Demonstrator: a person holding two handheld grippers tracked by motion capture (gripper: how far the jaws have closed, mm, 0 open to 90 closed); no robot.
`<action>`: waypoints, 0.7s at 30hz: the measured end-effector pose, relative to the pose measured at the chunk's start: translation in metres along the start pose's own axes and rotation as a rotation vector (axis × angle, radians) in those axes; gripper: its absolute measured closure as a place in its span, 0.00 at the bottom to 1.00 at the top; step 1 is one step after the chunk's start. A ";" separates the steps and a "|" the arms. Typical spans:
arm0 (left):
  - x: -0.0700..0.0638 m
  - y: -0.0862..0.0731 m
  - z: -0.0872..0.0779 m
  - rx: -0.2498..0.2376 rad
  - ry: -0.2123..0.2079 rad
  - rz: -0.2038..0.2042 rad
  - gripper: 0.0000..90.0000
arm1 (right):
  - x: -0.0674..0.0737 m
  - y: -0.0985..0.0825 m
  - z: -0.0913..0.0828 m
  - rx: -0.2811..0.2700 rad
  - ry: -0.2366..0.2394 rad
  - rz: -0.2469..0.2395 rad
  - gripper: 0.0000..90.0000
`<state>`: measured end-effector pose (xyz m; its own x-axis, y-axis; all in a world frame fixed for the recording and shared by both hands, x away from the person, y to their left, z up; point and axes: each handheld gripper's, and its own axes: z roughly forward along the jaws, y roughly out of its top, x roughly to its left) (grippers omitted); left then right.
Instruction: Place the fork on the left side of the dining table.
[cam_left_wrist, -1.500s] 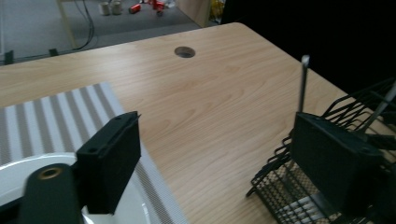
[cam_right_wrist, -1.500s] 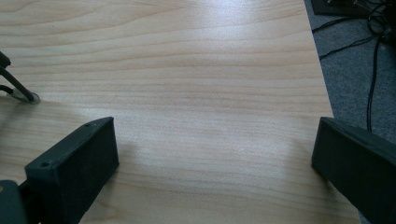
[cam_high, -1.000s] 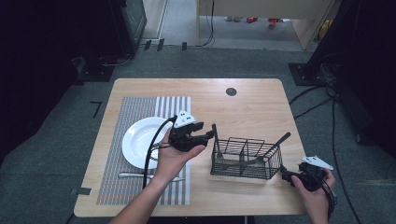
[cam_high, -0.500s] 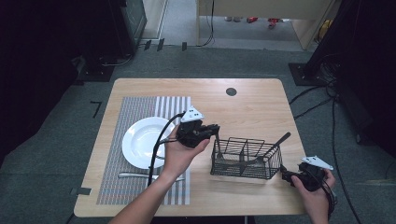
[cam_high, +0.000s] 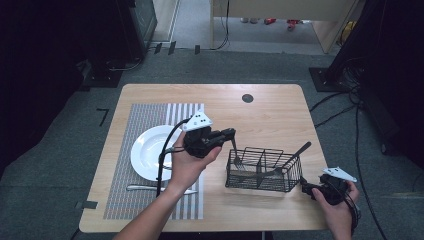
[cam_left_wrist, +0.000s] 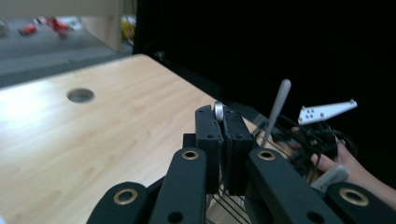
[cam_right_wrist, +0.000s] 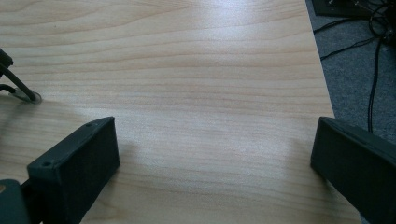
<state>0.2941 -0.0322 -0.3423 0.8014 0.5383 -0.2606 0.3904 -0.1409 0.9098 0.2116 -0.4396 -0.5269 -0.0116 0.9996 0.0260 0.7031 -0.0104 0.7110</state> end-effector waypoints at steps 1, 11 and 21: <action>0.000 0.002 -0.003 -0.015 0.005 -0.005 0.99 | 0.000 0.000 0.000 0.000 0.000 0.000 0.01; 0.004 0.013 -0.026 -0.092 -0.003 -0.040 0.99 | 0.000 0.000 0.000 0.000 0.000 0.000 0.01; 0.007 0.027 -0.057 -0.221 -0.026 -0.082 0.99 | 0.000 0.000 0.000 -0.001 0.000 0.001 0.01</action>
<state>0.2848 0.0150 -0.3014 0.7836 0.5186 -0.3422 0.3485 0.0891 0.9330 0.2116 -0.4395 -0.5269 -0.0111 0.9996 0.0269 0.7025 -0.0114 0.7116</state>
